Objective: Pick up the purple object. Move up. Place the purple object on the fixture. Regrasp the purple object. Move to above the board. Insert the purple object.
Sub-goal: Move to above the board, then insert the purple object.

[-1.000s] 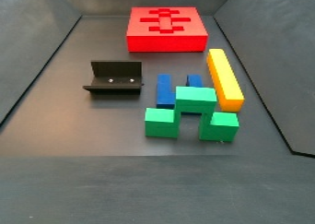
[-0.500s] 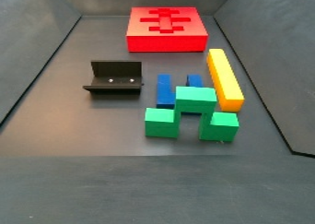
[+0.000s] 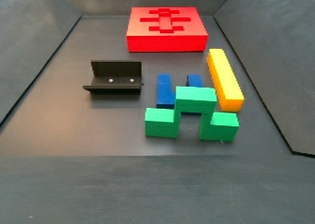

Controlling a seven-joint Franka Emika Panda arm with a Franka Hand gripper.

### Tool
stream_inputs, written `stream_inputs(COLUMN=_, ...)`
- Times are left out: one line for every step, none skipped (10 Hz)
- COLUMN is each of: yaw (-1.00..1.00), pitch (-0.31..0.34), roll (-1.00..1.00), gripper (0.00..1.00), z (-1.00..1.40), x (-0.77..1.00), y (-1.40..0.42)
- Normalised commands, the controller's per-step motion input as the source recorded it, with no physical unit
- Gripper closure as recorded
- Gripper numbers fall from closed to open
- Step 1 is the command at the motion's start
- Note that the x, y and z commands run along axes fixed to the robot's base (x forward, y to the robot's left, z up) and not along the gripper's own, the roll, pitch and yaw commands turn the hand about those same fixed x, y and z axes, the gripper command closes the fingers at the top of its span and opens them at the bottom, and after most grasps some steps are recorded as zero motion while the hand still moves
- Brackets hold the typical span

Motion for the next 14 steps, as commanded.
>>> stream_inputs(yaw=0.0, pitch=-0.063, roll=-0.37, gripper=1.0, z=0.0, x=-0.04, y=0.02)
stream_inputs(yaw=0.0, pitch=-0.05, roll=-0.28, gripper=1.0, z=0.0, x=-0.03, y=0.01)
stream_inputs(yaw=0.0, pitch=0.0, roll=-0.01, gripper=1.0, z=-0.06, x=0.0, y=0.0)
stream_inputs(yaw=0.05, pitch=-0.159, roll=-0.05, gripper=1.0, z=-0.48, x=0.23, y=-0.33)
stream_inputs(yaw=0.06, pitch=-0.271, roll=-0.13, gripper=1.0, z=-0.6, x=0.4, y=-0.34)
stream_inputs(yaw=0.06, pitch=-0.203, roll=-0.12, gripper=1.0, z=-0.73, x=0.55, y=-0.33)
stream_inputs(yaw=0.0, pitch=-0.121, roll=-0.04, gripper=1.0, z=-0.72, x=0.65, y=-0.42)
stream_inputs(yaw=0.0, pitch=-0.077, roll=0.0, gripper=1.0, z=-0.71, x=0.75, y=-0.5)
stream_inputs(yaw=0.0, pitch=0.0, roll=0.03, gripper=1.0, z=-0.61, x=0.85, y=-0.58)
stream_inputs(yaw=0.0, pitch=0.0, roll=0.15, gripper=1.0, z=-0.52, x=0.79, y=-0.64)
stream_inputs(yaw=0.0, pitch=0.009, roll=0.22, gripper=1.0, z=-0.49, x=0.72, y=-0.63)
stream_inputs(yaw=0.0, pitch=0.024, roll=0.24, gripper=1.0, z=-0.48, x=0.7, y=-0.61)
stream_inputs(yaw=0.0, pitch=0.04, roll=0.24, gripper=1.0, z=-0.48, x=0.71, y=-0.6)
stream_inputs(yaw=0.0, pitch=0.05, roll=0.26, gripper=1.0, z=-0.49, x=0.69, y=-0.58)
